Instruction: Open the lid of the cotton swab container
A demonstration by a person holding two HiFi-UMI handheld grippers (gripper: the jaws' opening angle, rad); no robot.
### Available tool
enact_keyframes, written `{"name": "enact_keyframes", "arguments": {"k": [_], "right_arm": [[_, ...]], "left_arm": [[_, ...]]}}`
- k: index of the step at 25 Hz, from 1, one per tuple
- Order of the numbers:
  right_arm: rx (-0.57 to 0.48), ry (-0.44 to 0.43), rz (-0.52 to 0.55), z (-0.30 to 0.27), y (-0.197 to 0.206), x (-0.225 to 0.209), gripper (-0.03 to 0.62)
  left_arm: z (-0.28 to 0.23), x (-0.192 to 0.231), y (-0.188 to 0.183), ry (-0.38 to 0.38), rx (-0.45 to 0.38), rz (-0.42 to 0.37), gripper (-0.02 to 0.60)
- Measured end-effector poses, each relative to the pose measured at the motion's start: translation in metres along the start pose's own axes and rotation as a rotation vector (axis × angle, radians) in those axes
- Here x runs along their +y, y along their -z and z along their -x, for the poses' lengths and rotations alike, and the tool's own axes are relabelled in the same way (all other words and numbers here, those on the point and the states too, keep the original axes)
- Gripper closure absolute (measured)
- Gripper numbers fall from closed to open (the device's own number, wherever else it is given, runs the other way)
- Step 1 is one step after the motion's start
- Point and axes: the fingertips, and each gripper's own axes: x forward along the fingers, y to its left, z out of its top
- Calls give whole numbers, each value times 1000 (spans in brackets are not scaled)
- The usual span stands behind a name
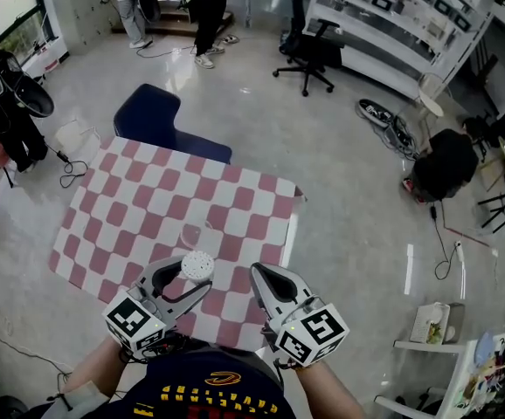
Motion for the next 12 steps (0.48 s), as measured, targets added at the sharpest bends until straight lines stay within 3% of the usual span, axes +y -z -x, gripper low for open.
{"name": "enact_keyframes", "arguments": {"k": [12], "right_arm": [[-27, 22, 93, 7, -7, 7, 583]], "left_arm": [[-4, -4, -6, 9, 3, 5, 353]]}}
